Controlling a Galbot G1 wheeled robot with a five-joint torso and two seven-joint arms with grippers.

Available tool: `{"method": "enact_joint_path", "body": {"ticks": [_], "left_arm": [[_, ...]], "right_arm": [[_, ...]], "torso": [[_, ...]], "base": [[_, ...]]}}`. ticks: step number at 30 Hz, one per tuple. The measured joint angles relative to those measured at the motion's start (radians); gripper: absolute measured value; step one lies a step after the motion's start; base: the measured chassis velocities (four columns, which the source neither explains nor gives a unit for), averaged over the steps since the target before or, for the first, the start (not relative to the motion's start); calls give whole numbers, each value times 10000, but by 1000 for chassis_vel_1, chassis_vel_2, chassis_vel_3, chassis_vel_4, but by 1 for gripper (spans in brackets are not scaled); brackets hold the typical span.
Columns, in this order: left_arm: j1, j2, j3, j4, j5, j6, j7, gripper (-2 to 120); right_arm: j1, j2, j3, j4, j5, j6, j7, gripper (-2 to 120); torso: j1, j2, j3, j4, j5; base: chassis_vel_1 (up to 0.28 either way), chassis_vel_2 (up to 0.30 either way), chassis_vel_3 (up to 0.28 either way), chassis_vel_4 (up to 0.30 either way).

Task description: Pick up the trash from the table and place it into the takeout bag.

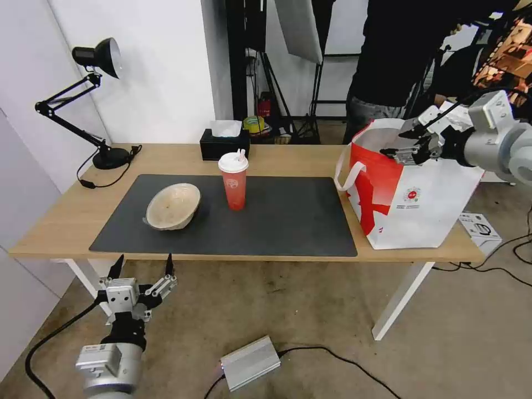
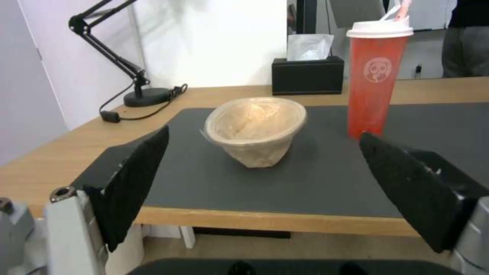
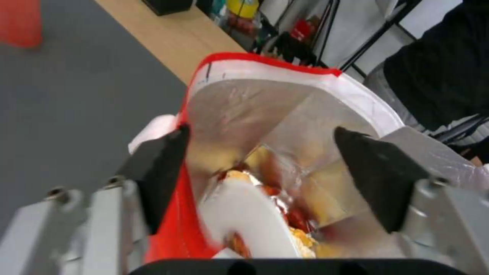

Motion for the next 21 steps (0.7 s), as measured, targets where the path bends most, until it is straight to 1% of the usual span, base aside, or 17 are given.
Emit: {"method": "enact_joint_path", "body": {"ticks": [2,3,4,6,8,13,15,16,20,21], "left_arm": [[2,-1,0,-1,0,0,1,100],[2,-1,0,-1,0,0,1,100],[3,-2,0,-7,0,0,0,100],[5,-2,-6,-19,1,0,1,100],[9,-3,-7,-22,1,0,1,100],[20,-4,-32,-38,1,0,2,100],[22,-14,-41,-53,1,1,2,100],[22,-14,-41,-53,1,1,2,100],[22,-53,-57,-56,1,1,4,100],[22,-53,-57,-56,1,1,4,100]], "right_arm": [[3,-6,41,32,12,0,2,87],[3,-6,41,32,12,0,2,87],[4,-7,76,50,17,0,7,92],[5,-6,142,77,27,0,29,96],[5,9,198,102,76,0,110,96],[4,155,525,346,751,-1,702,97],[6,301,787,608,1360,-1,1322,97],[6,301,787,608,1360,-1,1322,97],[-108,525,1182,1042,2238,0,2379,99],[-108,525,1182,1042,2238,0,2379,99]], "torso": [[0,0,0,0,1],[0,0,0,0,1],[0,0,0,0,0],[0,0,0,0,0],[0,0,0,0,0],[0,0,0,0,0],[0,0,0,0,0],[0,0,0,0,0],[0,0,0,1,0],[0,0,0,1,0]], "base": [[0,0,0,0],[0,0,0,0],[0,0,0,0],[0,0,0,0],[0,0,0,0],[0,0,0,0],[0,0,0,0],[0,0,0,0],[0,0,0,0],[0,0,0,0]]}}
